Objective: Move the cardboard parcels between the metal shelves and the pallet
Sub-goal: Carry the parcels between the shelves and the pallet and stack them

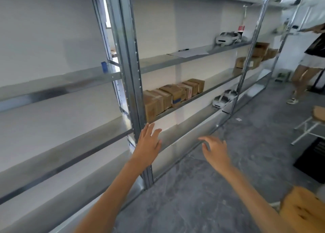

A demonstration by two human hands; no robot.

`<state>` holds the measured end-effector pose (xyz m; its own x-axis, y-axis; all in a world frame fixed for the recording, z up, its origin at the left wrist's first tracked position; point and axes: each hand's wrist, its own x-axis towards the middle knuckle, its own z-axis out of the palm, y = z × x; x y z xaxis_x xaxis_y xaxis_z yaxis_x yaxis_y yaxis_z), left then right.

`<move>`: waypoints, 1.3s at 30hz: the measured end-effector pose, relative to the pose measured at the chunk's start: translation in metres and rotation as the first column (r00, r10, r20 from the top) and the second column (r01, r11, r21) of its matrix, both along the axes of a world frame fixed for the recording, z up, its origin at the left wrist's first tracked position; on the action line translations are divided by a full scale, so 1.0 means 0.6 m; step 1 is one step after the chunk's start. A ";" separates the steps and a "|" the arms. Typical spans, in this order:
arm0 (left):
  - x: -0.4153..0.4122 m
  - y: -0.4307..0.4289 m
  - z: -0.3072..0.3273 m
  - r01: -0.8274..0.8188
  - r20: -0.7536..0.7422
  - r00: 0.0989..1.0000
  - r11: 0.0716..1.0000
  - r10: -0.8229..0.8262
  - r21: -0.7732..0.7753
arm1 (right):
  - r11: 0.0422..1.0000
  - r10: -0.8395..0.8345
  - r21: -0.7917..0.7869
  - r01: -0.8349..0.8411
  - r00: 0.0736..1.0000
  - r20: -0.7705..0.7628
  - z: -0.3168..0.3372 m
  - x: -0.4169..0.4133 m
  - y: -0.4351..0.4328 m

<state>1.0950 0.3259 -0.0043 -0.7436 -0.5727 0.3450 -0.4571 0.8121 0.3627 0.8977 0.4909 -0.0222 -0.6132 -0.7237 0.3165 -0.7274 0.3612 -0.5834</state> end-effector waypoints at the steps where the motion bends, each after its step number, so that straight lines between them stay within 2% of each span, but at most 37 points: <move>1: -0.024 -0.002 -0.001 0.012 -0.004 1.000 1.000 -0.011 0.018 | 1.000 0.005 -0.014 -0.005 1.000 0.015 -0.005 -0.024 0.001; 4: -0.091 -0.009 -0.003 0.031 -0.017 0.999 0.999 -0.030 0.032 | 0.999 0.010 -0.048 -0.008 0.999 0.049 -0.010 -0.085 -0.003; 8: -0.173 -0.025 -0.008 0.068 -0.026 0.997 0.998 -0.069 -0.013 | 0.998 0.028 -0.064 -0.027 1.000 0.014 -0.010 -0.145 -0.031; 17: -0.352 -0.141 -0.061 0.077 0.075 0.994 0.996 -0.080 0.048 | 1.000 0.024 -0.011 -0.024 0.999 0.036 -0.040 -0.306 -0.124; 23: -0.507 -0.248 -0.059 0.067 0.011 0.998 0.994 -0.068 0.092 | 0.999 -0.010 0.054 0.008 0.999 0.047 -0.018 -0.452 -0.212; 27: -0.617 -0.313 -0.050 0.124 -0.019 0.992 0.988 -0.123 0.094 | 0.997 -0.051 0.054 0.049 0.998 0.030 0.005 -0.549 -0.258; 33: -0.736 -0.352 -0.055 0.169 -0.017 0.986 0.977 -0.168 0.133 | 0.993 -0.069 0.100 0.064 0.996 0.051 -0.004 -0.667 -0.308; 39: -0.854 -0.399 -0.056 0.107 -0.029 0.994 0.982 -0.104 0.158 | 0.993 -0.016 0.118 0.007 0.997 0.077 -0.023 -0.800 -0.366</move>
<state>0.5828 0.0866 -0.0380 -0.7967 -0.5401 0.2713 -0.3630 0.7865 0.4997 0.4179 0.2715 -0.0359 -0.6410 -0.7459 0.1809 -0.6771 0.4386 -0.5910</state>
